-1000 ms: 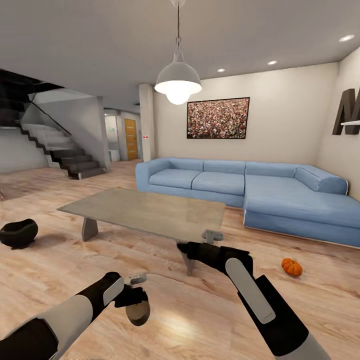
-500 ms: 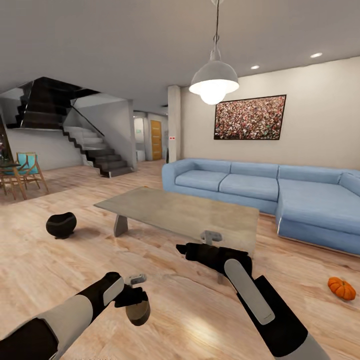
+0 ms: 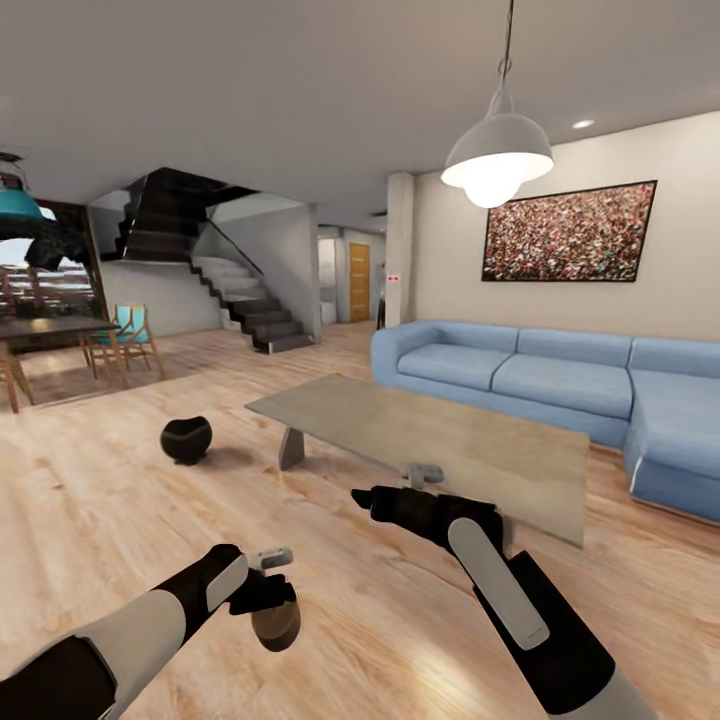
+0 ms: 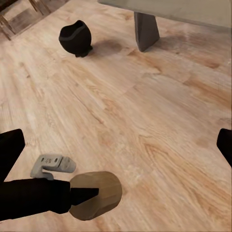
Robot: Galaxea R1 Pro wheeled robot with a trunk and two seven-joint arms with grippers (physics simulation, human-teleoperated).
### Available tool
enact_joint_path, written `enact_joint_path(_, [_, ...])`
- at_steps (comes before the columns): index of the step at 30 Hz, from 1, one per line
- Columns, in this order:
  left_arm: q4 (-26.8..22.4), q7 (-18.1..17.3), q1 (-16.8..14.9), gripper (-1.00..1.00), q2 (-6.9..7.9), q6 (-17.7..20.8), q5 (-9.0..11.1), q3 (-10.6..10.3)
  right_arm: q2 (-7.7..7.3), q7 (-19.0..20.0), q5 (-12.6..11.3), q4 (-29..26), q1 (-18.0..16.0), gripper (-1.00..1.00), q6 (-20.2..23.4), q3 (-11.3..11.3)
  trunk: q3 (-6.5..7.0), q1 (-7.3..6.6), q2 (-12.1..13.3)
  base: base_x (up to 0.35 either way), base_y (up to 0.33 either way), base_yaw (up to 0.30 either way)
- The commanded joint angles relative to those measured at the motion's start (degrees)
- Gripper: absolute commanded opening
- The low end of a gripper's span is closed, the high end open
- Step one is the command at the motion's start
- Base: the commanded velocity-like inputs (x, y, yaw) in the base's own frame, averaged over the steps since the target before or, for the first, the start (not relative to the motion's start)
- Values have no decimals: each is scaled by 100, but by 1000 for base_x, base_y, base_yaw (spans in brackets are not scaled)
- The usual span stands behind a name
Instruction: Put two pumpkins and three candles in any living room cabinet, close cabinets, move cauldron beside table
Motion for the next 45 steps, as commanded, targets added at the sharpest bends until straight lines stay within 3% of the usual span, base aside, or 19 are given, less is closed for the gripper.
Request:
enact_joint_path(1, [-12,16,-5,-100,4,17,35,-24,-5,-59,-55,-8,-6,100,1,10,-5,0,-3,103,20,289])
enact_joint_path(26, [-12,16,-5,-100,4,5,32,-24,-5,-59,-55,-7,-6,100,1,14,50,0,-3,13,2,289])
enact_joint_path(33, [-12,11,-5,-100,4,-2,26,-24,-5,-59,-49,-1,-6,100,1,101,65,0,-3,20,0,289])
enact_joint_path(45, [-12,11,-5,-100,12,-21,26,-23,-5,-53,-40,-27,-6,100,-6,144,75,0,-3,254,103,158])
